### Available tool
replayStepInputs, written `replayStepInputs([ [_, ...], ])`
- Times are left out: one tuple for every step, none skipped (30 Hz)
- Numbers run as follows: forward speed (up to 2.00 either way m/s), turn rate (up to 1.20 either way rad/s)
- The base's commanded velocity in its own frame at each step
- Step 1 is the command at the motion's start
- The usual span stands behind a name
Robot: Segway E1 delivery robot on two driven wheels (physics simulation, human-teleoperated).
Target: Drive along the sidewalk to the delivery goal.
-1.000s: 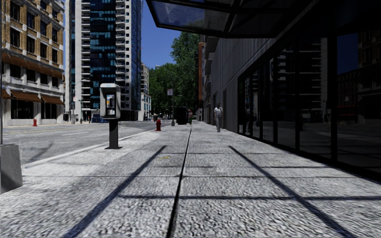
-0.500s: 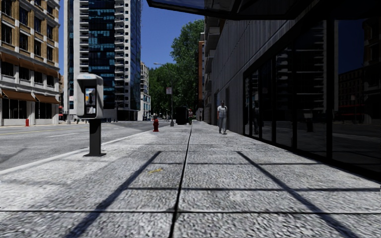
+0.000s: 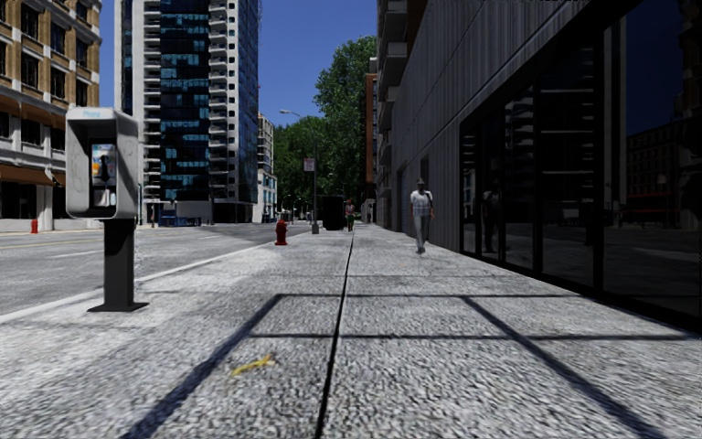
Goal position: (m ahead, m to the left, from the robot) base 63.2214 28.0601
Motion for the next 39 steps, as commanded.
replayStepInputs([
  [2.00, 0.00],
  [2.00, 0.00],
  [2.00, 0.00],
  [2.00, 0.00],
  [2.00, 0.00],
  [2.00, 0.00],
  [2.00, 0.00],
  [2.00, 0.00],
  [2.00, 0.00],
  [2.00, 0.00],
  [2.00, 0.00],
  [2.00, 0.00],
  [2.00, 0.00],
  [2.00, 0.00],
  [2.00, 0.00],
  [2.00, 0.00],
  [2.00, 0.00],
  [2.00, 0.00],
  [2.00, 0.00],
  [2.00, 0.00],
  [2.00, 0.00],
  [2.00, 0.00],
  [2.00, 0.00],
  [2.00, 0.00],
  [2.00, 0.00],
  [2.00, 0.00],
  [2.00, 0.00],
  [2.00, 0.00],
  [2.00, 0.00],
  [2.00, 0.00],
  [2.00, 0.00],
  [2.00, 0.00],
  [2.00, 0.00],
  [2.00, 0.00],
  [2.00, 0.00],
  [2.00, 0.00],
  [2.00, 0.00],
  [2.00, 0.00],
  [2.00, 0.00],
])
